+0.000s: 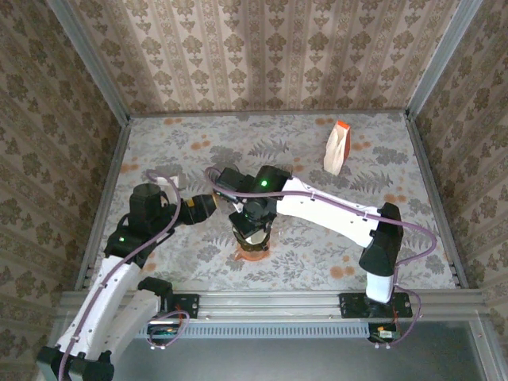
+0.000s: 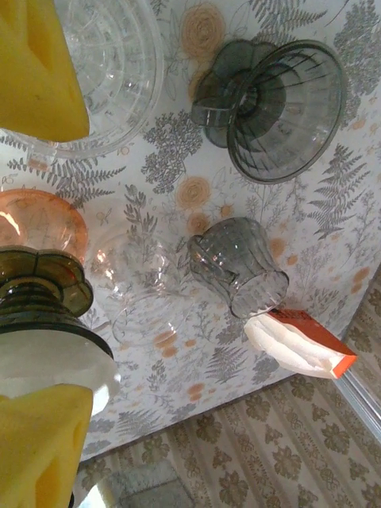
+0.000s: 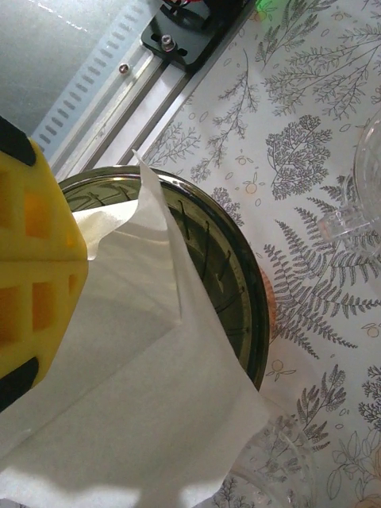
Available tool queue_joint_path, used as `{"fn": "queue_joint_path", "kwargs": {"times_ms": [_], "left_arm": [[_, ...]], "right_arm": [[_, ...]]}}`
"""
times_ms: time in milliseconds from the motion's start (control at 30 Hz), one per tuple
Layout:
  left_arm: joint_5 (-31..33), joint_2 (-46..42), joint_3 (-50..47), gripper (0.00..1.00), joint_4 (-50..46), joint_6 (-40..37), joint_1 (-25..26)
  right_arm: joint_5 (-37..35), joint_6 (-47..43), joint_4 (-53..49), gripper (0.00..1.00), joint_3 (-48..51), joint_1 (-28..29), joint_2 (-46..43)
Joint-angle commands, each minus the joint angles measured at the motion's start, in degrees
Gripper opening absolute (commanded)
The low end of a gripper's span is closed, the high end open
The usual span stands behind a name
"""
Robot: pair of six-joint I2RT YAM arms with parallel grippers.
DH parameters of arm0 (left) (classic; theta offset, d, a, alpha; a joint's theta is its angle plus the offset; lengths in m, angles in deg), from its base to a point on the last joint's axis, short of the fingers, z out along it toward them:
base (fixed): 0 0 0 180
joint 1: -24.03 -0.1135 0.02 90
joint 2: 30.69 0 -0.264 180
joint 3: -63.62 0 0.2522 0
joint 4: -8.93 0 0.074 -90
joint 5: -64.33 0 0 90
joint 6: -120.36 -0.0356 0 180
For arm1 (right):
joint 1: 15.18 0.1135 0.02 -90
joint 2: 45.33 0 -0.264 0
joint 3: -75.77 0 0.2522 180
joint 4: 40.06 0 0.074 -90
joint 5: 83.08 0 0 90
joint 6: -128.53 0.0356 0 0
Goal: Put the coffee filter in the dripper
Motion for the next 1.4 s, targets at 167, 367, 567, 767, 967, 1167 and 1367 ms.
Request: {"fn": "queue_joint_path", "kwargs": {"times_ms": [167,367,567,767,967,1167,1367], "left_arm": [[-7.18,1.24,-2.07,0.67,2.35,0.91,3.26],[-7.01,2.35,-2.25,0.67,0.81,2.17,9.51],[-7.27,4.18,-1.14,0.67,-1.11,1.85,10.95],[-6.45,4.55,-0.84,0.66,-3.67,1.59,10.95],[-6.24,4.59,-0.25,0.66,-3.45,2.10,10.86],[-6.20,4.84,1.24,0.68,-3.67,2.04,10.77],[-6.36,6.45,3.26,0.68,-5.32,1.14,10.86]], "right_arm": [[0.21,-0.46,2.07,0.00,2.22,0.35,-1.22],[-0.33,0.06,3.85,0.00,4.42,0.38,-2.58],[-0.86,0.68,6.47,0.10,7.22,0.38,-5.02],[-1.22,0.70,8.14,0.29,8.71,0.32,-7.29],[-1.83,0.51,8.76,0.47,9.88,0.33,-10.03],[-3.10,0.94,11.27,0.65,13.19,0.37,-14.80],[-6.77,0.22,9.83,0.71,14.77,-0.92,-18.12]]}}
